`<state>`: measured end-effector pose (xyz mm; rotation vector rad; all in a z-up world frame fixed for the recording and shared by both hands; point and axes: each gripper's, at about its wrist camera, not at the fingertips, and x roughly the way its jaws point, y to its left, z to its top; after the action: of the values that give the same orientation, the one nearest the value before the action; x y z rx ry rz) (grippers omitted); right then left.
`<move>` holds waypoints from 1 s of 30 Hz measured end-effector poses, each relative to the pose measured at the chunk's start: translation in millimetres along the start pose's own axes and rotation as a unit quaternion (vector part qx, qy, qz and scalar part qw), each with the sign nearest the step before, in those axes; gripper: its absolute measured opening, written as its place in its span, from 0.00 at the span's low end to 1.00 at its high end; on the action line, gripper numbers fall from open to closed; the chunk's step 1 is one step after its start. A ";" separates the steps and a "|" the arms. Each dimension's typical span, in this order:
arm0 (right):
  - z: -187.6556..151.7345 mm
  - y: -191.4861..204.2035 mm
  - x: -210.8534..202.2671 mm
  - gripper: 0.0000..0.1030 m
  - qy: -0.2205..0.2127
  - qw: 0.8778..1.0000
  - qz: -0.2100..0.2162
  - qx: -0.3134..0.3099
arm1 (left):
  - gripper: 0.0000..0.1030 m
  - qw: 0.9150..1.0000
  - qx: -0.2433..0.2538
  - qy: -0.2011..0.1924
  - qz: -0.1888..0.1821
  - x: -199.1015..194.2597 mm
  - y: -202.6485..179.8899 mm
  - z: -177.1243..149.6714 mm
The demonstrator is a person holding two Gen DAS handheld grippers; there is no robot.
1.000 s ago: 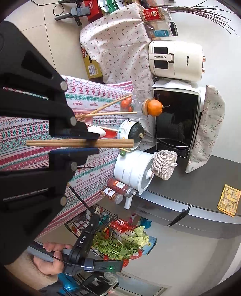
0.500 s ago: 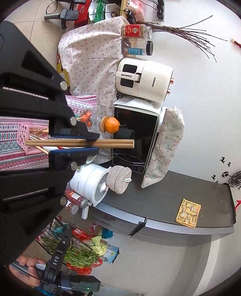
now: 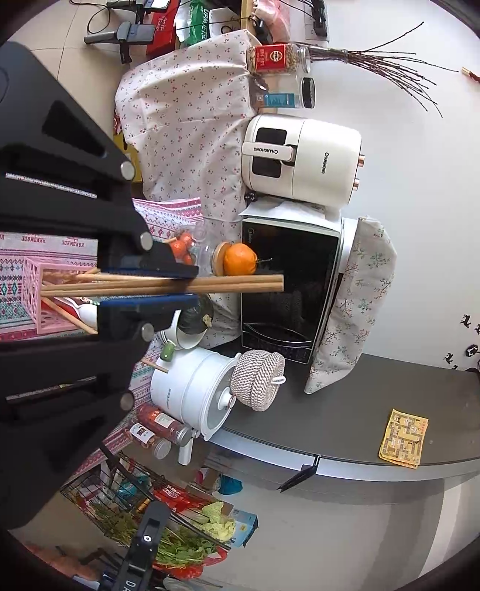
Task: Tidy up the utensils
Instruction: 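Lift both chopsticks and lower them into the pink basket with both tools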
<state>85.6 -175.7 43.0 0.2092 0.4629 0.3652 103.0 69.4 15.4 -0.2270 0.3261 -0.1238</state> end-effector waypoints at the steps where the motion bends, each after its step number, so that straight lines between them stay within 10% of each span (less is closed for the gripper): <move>1: -0.3 1.6 1.3 0.05 -0.001 1.000 0.003 0.000 | 0.10 1.000 0.000 -0.001 0.002 1.2 -0.2 -0.5; 10: 0.7 10.6 13.7 0.05 -0.007 1.000 0.019 0.003 | 0.10 1.000 -0.010 -0.008 0.008 7.5 -0.9 1.3; 19: -5.3 18.4 40.6 0.05 0.007 1.000 0.028 0.002 | 0.10 0.998 -0.005 0.069 0.007 38.3 1.8 -15.4; 30: -23.1 25.5 86.5 0.06 0.062 0.998 0.026 -0.015 | 0.51 0.991 -0.016 0.134 0.021 39.1 11.7 -22.9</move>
<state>139.1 -116.1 -4.5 0.1697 0.5737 0.4375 133.2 70.0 -20.5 -0.2360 0.6008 -0.1075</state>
